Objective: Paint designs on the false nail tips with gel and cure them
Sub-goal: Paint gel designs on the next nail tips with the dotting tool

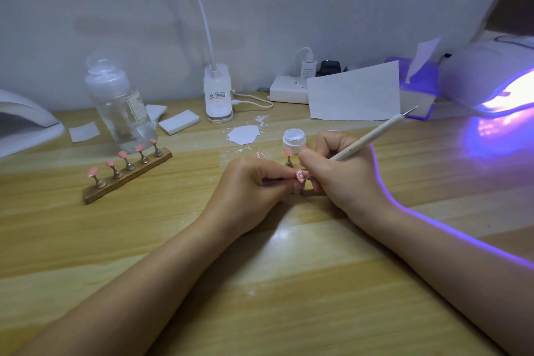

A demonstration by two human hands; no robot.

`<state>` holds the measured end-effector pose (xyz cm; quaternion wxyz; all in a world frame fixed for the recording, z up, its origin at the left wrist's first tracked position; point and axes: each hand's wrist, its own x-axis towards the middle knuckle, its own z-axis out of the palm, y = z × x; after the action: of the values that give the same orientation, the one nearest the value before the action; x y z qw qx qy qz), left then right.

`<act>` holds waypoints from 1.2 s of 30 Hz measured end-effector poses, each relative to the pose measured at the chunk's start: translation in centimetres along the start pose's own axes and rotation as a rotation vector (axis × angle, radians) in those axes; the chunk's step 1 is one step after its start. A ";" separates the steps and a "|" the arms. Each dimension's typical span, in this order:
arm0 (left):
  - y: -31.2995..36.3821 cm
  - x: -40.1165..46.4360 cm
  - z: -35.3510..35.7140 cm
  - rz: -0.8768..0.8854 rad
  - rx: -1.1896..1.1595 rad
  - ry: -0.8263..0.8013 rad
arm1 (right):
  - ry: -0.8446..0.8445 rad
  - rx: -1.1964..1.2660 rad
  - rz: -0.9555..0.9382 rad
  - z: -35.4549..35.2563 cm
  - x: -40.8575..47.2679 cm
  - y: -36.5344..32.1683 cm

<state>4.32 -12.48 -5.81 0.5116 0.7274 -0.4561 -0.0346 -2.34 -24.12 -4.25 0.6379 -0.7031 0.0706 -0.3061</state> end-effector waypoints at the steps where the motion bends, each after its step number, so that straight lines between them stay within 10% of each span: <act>1: 0.0 0.0 0.0 0.001 0.001 -0.001 | -0.006 0.017 0.010 0.0 0.0 -0.1; 36: -0.1 0.0 0.0 -0.009 0.030 -0.017 | -0.048 0.076 0.020 0.0 -0.2 -0.7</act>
<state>4.41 -12.50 -5.89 0.4965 0.7367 -0.4577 -0.0361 -2.70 -23.95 -3.69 0.6688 -0.6847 0.0506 -0.2853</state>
